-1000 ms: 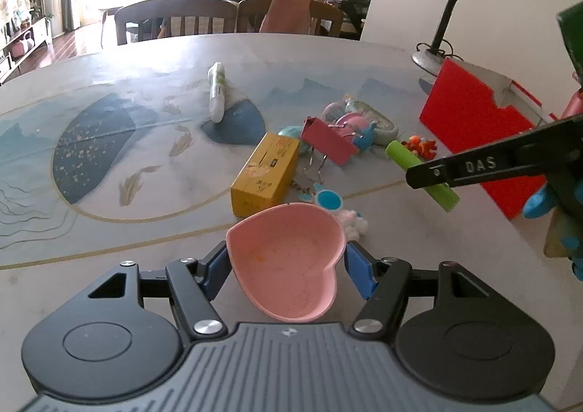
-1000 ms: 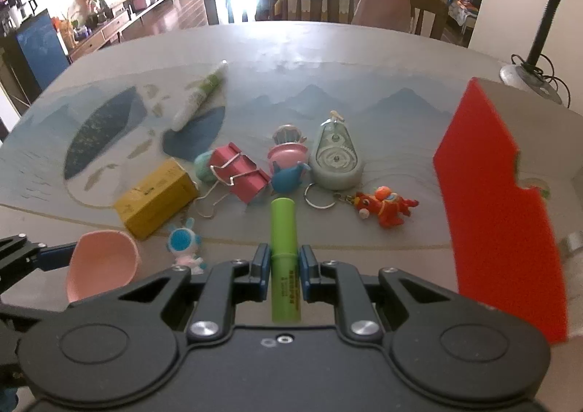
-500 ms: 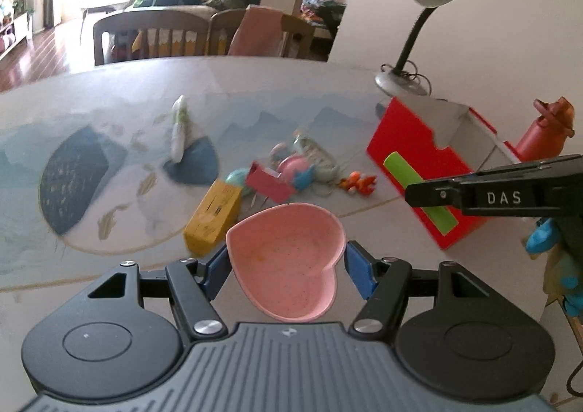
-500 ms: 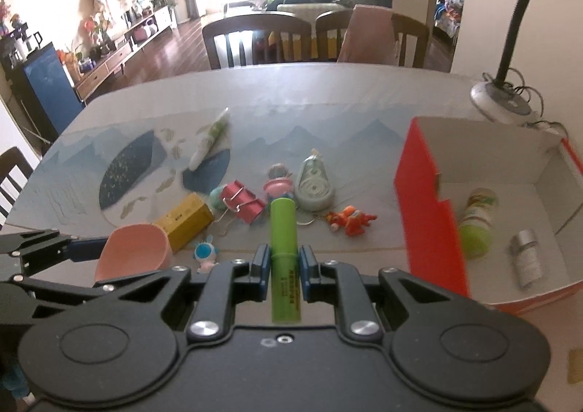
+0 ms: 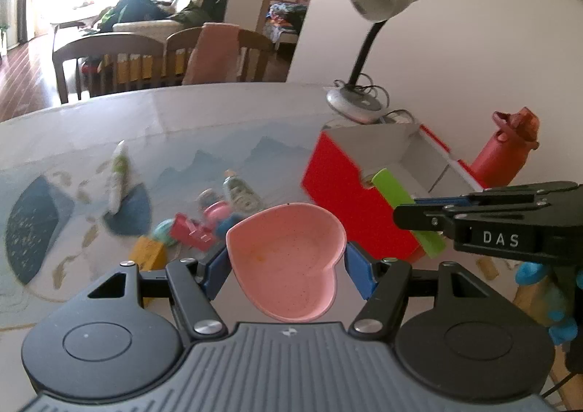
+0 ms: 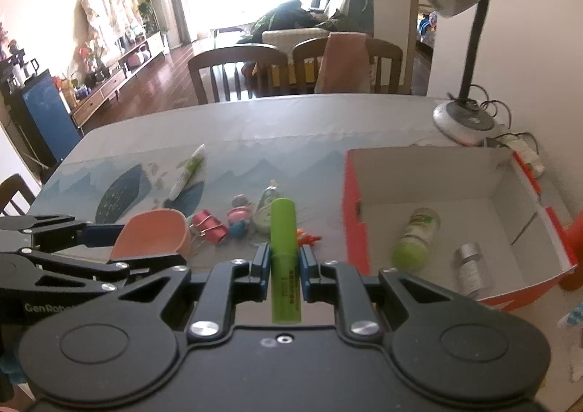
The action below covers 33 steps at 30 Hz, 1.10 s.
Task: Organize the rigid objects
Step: 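Carry the heart dish and glue stick with both tools into the box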
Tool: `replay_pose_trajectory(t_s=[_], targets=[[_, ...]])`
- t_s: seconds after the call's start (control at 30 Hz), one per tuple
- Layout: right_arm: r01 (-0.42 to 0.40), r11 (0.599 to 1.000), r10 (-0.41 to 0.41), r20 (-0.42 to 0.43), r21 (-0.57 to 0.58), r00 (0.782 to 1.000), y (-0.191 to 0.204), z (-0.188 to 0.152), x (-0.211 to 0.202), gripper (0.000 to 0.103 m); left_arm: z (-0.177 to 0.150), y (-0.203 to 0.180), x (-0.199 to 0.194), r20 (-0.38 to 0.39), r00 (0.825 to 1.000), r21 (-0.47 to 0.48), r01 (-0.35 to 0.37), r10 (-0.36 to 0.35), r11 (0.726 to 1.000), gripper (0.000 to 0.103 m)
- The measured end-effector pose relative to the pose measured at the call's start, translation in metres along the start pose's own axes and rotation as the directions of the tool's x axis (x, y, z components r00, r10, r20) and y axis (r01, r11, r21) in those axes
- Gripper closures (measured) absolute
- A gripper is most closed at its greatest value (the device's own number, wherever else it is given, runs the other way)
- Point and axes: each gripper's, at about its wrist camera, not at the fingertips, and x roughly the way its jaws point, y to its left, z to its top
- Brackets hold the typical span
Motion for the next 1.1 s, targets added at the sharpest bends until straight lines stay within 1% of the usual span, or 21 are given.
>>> replay_pose_trajectory(t_s=[0.33,0.63,0.87,1.1], targets=[[-0.006,0.999,0.005,0.014,0.037,1.0,-0.063,0.004,-0.004,0.088,0.028,-0.064,0.021,0.013,1.0,0.073,0.01,-0.011,0.997,0.036],[-0.002,0.998,0.002,0.011,0.055,1.0,-0.121,0.005,0.004,0.088,0.042,-0.115,0.06,-0.018,1.0,0.112,0.001,0.001,0.994,0.036],[0.018,0.997,-0.017,-0.014,0.075,1.0,-0.165,0.005,0.019,0.088,0.051,-0.144,0.099,-0.052,0.999,0.128,-0.001,0.007,0.992,0.036],[0.054,0.994,-0.05,-0.048,0.09,0.998,-0.202,0.001,0.039,0.087,0.061,-0.162,0.136,-0.085,0.996,0.15,-0.012,0.025,0.989,0.036]])
